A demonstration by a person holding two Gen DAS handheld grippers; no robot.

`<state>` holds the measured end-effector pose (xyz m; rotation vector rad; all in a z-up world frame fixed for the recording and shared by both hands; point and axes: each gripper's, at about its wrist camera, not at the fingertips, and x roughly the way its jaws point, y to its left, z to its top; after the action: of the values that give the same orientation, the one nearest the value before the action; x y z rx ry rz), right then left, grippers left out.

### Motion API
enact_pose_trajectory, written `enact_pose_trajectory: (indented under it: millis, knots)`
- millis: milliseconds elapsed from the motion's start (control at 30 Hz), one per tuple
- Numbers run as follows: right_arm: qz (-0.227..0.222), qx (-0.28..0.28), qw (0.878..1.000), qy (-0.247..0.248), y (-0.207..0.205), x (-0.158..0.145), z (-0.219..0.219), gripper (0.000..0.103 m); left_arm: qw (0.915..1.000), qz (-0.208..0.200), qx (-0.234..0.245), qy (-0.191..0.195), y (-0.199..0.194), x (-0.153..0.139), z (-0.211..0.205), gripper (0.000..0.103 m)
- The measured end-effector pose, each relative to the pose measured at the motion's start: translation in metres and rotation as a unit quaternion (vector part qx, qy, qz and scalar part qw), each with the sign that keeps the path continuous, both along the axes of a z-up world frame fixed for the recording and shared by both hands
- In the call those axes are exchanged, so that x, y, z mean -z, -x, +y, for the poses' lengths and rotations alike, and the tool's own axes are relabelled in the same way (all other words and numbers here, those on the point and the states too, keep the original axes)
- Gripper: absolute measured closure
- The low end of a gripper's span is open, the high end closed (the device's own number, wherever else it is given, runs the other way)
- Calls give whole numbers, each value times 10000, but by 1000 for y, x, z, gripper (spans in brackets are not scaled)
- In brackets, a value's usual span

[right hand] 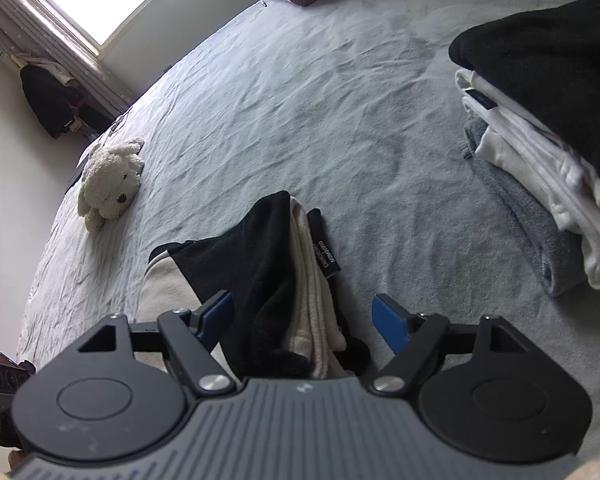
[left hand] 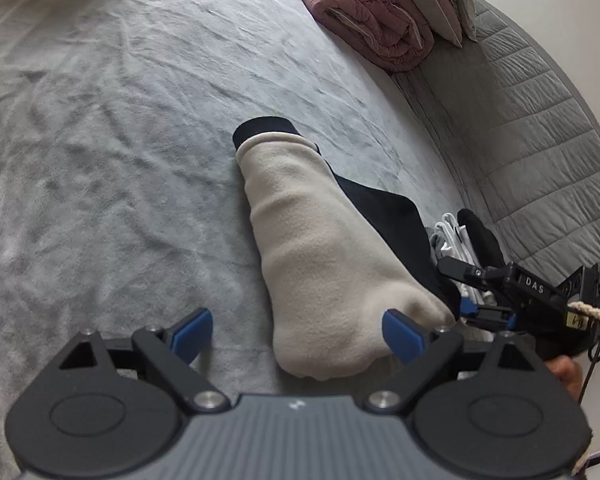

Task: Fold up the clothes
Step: 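Grasp the folded cream and black bundle with both grippers and lift it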

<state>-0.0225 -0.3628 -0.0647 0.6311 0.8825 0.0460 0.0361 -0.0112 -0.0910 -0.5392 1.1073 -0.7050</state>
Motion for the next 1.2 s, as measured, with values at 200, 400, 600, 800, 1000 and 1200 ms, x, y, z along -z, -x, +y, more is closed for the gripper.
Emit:
enact_pose_trajectory:
  millis: [200, 400, 600, 800, 1000, 1200]
  knots:
    - [181, 112, 9987, -456, -9, 12, 0, 24, 9983, 315, -235, 422, -9, 10, -5, 12]
    - [364, 340, 9929, -1082, -14, 33, -13, 25, 9958, 326, -457, 718, -16, 20, -16, 19]
    - [208, 450, 9859, -1597, -13, 49, -24, 41, 9932, 104, -809, 832, -13, 30, -23, 40]
    - [67, 339, 9861, -1625, -9, 39, -25, 62, 9939, -156, -938, 564, -6, 19, -26, 60]
    - [-134, 354, 9850, -1682, -5, 22, -32, 64, 9927, -291, -1020, 575, -1, -4, -30, 63]
    - [-457, 324, 9827, -1763, 3, -5, -47, 65, 9922, -478, -984, 602, -2, -34, -40, 63]
